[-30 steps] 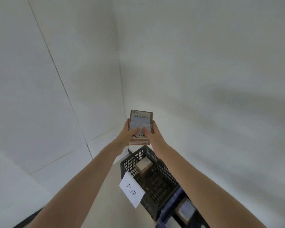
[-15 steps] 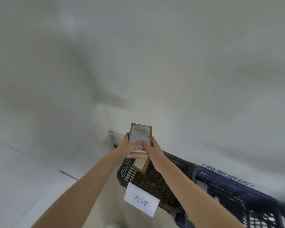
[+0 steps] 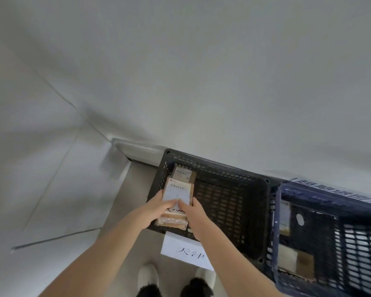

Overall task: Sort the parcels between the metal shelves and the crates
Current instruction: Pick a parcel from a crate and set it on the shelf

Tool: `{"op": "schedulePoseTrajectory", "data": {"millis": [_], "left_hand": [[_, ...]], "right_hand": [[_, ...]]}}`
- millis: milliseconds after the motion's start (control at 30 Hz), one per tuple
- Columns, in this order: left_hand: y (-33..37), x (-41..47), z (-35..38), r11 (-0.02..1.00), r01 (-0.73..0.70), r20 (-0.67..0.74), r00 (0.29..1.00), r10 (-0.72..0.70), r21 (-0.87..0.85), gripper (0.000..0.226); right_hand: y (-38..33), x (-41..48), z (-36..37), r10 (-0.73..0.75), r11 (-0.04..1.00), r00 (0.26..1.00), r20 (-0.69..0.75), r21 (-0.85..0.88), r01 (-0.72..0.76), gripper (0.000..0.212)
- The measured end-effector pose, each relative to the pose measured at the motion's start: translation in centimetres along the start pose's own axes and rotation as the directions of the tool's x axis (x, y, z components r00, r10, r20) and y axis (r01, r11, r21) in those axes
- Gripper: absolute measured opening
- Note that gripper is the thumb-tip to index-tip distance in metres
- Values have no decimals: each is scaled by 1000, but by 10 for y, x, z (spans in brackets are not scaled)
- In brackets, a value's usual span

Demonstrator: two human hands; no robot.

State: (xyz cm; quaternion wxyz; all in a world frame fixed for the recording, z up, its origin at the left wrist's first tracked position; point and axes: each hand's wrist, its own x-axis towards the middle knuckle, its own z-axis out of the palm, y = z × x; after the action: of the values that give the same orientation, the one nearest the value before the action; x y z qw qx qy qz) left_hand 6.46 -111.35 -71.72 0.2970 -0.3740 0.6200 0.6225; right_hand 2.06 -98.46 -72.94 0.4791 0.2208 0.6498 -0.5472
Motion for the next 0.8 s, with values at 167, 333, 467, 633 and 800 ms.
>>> {"op": "schedulePoseTrajectory", "data": {"millis": [167, 333, 467, 633, 800], "left_hand": [[-55, 81, -9, 998, 59, 25, 998, -59, -30, 52], [-100, 135, -12, 991, 133, 49, 990, -132, -25, 57], [-110, 154, -3, 984, 150, -9, 989, -150, 92, 70], [-113, 173, 10, 931, 154, -100, 987, -128, 331, 66], [-131, 209, 11, 861, 163, -138, 984, -110, 482, 54]], "right_hand": [[49, 80, 9, 77, 997, 995, -65, 20, -75, 43], [84, 130, 13, 160, 987, 984, -78, 13, -160, 47], [107, 155, 11, 181, 982, 979, -99, -35, -185, 59], [110, 172, 6, 162, 964, 975, -152, -184, -189, 63], [116, 187, 6, 84, 954, 977, -194, -269, -135, 53]]}}
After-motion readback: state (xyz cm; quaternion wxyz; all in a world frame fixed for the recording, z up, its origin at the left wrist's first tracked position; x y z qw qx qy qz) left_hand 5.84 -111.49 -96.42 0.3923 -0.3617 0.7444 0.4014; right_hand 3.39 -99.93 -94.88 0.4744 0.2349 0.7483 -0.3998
